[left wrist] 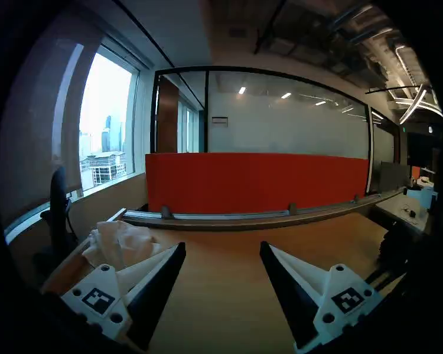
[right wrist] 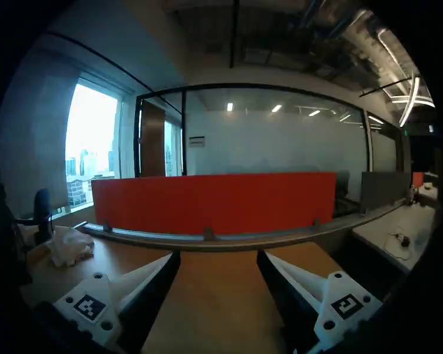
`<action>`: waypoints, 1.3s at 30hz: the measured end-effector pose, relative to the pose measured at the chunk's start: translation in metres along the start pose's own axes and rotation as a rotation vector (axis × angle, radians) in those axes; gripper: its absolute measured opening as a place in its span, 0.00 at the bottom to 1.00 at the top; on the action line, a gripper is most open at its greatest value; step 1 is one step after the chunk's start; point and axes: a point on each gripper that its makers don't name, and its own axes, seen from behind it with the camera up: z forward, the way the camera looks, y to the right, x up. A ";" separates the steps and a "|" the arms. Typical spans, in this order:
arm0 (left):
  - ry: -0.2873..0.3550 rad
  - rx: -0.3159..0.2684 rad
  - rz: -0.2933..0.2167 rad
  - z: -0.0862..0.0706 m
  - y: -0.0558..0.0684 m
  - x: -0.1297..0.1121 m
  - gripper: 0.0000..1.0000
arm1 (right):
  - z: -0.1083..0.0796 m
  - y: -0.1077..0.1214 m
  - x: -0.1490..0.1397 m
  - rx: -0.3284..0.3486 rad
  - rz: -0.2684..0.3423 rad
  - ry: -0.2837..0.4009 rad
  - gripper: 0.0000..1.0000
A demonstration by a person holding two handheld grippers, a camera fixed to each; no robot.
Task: Fold towel
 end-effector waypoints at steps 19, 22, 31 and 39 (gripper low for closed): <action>0.014 -0.017 0.001 0.011 -0.003 -0.063 0.93 | -0.009 -0.008 -0.030 -0.061 0.006 0.004 1.00; 0.026 -0.010 0.007 0.013 -0.006 -0.075 0.93 | -0.012 -0.009 -0.036 -0.065 0.012 0.013 1.00; 0.056 0.005 -0.013 0.016 -0.010 -0.111 0.93 | -0.010 -0.017 -0.056 -0.053 -0.002 0.013 1.00; 0.083 0.033 -0.003 0.019 -0.016 -0.135 0.93 | -0.002 -0.024 -0.054 -0.036 -0.026 0.018 1.00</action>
